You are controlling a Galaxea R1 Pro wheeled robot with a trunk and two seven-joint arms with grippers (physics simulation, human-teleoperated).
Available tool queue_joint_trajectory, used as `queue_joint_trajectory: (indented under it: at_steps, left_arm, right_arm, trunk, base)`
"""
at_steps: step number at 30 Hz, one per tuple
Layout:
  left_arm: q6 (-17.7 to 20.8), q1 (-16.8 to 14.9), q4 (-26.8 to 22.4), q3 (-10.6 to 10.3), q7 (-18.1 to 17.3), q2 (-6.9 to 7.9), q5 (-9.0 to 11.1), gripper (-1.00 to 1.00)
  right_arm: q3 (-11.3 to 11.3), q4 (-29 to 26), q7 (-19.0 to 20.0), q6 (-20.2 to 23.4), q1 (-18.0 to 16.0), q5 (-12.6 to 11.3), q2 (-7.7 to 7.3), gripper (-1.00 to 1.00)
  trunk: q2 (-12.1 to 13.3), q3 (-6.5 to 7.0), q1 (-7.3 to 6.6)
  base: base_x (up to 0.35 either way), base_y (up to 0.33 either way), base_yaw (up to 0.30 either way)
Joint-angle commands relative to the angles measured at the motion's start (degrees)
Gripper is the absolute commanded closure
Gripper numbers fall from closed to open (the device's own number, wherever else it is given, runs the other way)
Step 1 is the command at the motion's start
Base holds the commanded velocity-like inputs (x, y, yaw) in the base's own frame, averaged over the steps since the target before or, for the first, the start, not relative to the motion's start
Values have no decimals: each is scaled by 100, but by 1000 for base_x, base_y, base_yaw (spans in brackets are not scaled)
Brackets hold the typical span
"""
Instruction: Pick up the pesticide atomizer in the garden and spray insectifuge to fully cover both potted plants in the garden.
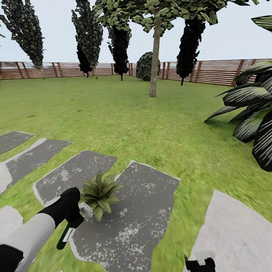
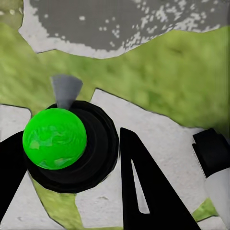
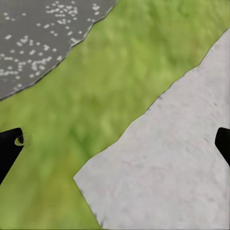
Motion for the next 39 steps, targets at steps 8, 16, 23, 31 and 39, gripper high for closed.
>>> queue_joint_trajectory:
  at_steps: [8,16,23,31,39]
  left_arm:
    - [10,27,-28,-47,-55,-168,-92,100]
    - [20,-474,2,-38,-62,-101,-92,100]
    - [1,-1095,91,-51,-614,-18,-536,100]
    - [-44,-1291,11,-5,-2693,-34,-2619,100]
    - [-7,-1276,-1,6,-2690,-96,-2647,100]
  right_arm:
    - [-46,6,-19,-15,-3,61,-2,-100]
    - [-46,6,-19,-16,-3,63,-1,-100]
    - [-46,6,-19,-15,-3,64,-1,-100]
    - [-46,6,-19,-17,-3,61,-5,-100]
    - [-46,4,-24,-15,-3,65,-16,-100]
  trunk:
    - [-2,-5,0]
    - [-2,-5,0]
    - [-2,-5,0]
    - [-2,-5,0]
    - [-2,-5,0]
  base:
    - [24,-14,71]
    - [0,0,57]
    - [0,0,0]
    - [0,0,0]
    - [158,-145,0]
